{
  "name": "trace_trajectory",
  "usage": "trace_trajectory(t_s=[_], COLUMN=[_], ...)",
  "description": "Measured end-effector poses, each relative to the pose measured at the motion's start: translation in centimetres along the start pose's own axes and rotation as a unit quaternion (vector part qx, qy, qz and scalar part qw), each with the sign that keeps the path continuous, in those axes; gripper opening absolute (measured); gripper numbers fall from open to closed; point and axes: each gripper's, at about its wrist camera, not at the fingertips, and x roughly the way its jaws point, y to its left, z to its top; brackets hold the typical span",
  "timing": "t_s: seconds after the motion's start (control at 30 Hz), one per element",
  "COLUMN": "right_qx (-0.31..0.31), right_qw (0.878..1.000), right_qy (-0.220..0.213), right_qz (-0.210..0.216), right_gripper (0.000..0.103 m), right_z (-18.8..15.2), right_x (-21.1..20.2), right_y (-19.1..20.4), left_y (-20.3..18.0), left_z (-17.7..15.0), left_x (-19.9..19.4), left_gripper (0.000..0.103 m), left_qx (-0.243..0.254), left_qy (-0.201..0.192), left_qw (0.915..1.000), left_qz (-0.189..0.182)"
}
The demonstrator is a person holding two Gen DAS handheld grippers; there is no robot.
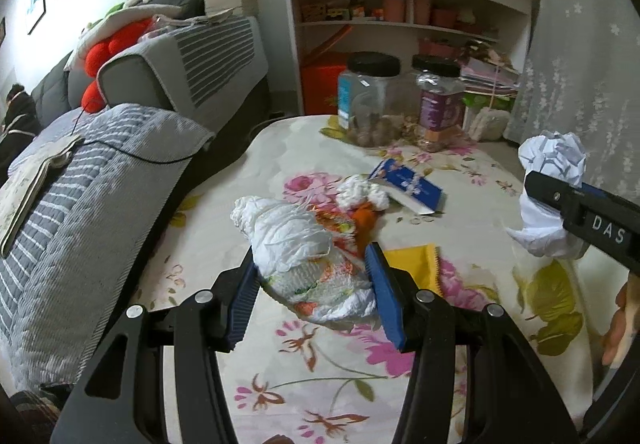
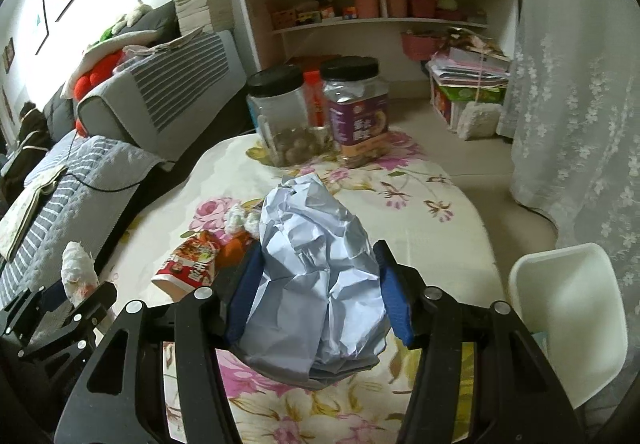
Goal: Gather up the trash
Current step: 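Carry the diaper and crumpled paper with both grippers toward the white bin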
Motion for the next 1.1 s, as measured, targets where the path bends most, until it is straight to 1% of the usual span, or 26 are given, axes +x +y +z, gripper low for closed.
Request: trace_trajectory(t_s=[0.53,0.93,1.1], right_qx=[0.029,0.063,0.091], right_qw=[0.999,0.994,0.99], right_qy=[-0.017,-0.028,-0.038], right_qz=[-0.039,-0.079,-0.102], right_gripper=[0.053,0.053,0.053], right_z=[-0.7,-1.5,-1.7], right_x=[-2.8,-5.1,-6.3], right_y=[-4.7,-9.8,-12.9], left_y=[-6.1,-11.2,-13.2], left_z=[2.1,2.5,2.7], left_x=[-0.8,-1.5,-1.9], left_gripper=[0.052,0.052,0.052], left_qx=[0.022,0.051,0.066], left_qy=[-0.02,-0.026,-0.028], left_qw=[0.9984,0.995,0.993], left_qz=[-0.047,-0.081,-0.094])
